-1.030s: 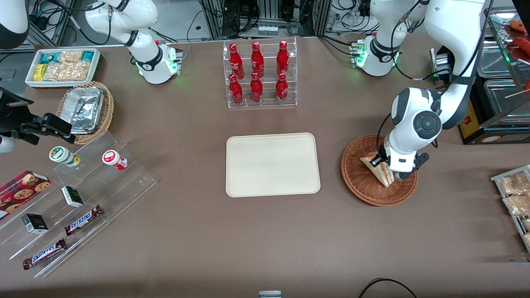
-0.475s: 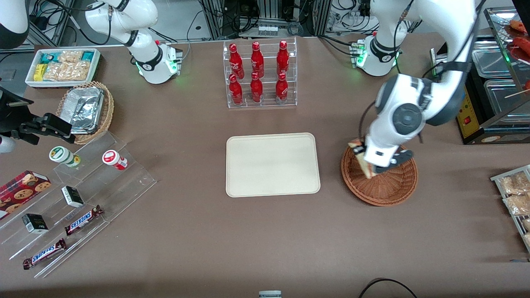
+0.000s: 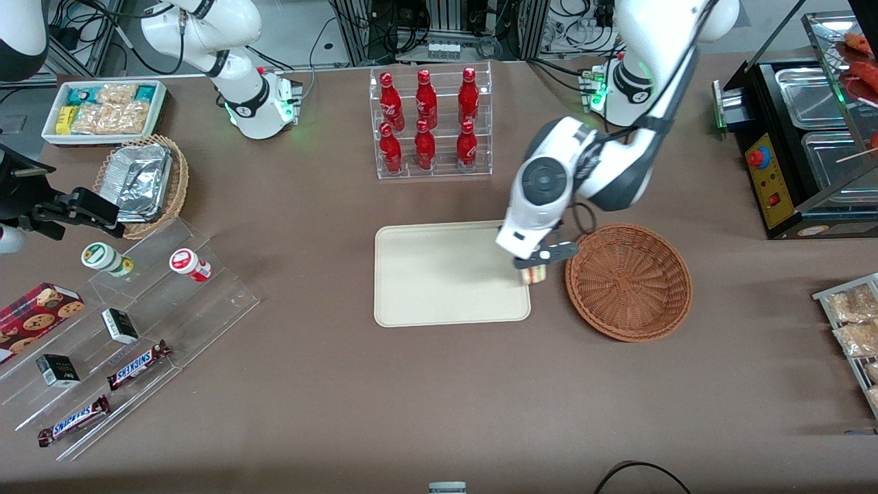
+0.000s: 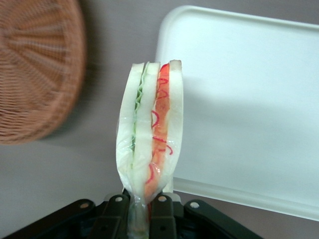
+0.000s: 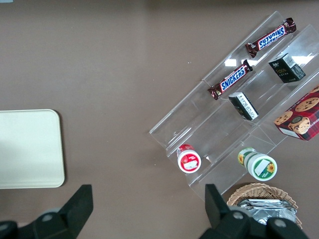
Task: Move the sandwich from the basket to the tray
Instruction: 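Lift the sandwich and carry it over the cream tray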
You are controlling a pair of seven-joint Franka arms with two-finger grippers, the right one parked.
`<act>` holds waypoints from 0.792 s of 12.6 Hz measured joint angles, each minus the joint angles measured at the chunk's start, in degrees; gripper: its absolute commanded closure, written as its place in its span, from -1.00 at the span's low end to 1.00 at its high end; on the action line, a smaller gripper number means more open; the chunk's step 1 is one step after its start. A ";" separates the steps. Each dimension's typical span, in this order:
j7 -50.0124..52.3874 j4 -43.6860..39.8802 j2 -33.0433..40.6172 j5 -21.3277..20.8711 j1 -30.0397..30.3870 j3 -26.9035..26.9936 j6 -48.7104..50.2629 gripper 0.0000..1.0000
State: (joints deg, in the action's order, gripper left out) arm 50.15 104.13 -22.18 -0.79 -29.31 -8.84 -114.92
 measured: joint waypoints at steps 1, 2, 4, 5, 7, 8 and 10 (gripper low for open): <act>1.58 -2.96 -2.64 0.00 -1.82 0.02 -0.02 0.86; 3.51 -5.85 -5.17 0.00 -3.29 0.03 -0.03 0.86; 6.28 -10.82 -9.57 0.01 -5.28 0.02 -0.03 0.86; 7.14 -13.01 -11.49 0.01 -6.06 0.03 -0.04 0.86; 8.27 -16.93 -14.88 0.02 -7.11 0.03 -0.05 0.86; 8.37 -18.31 -16.11 0.04 -7.37 0.02 -0.38 0.86; 8.37 -19.37 -17.48 0.05 -7.66 0.02 -3.17 0.86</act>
State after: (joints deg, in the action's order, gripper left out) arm 58.52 84.76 -39.66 -0.75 -36.97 -8.82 -118.09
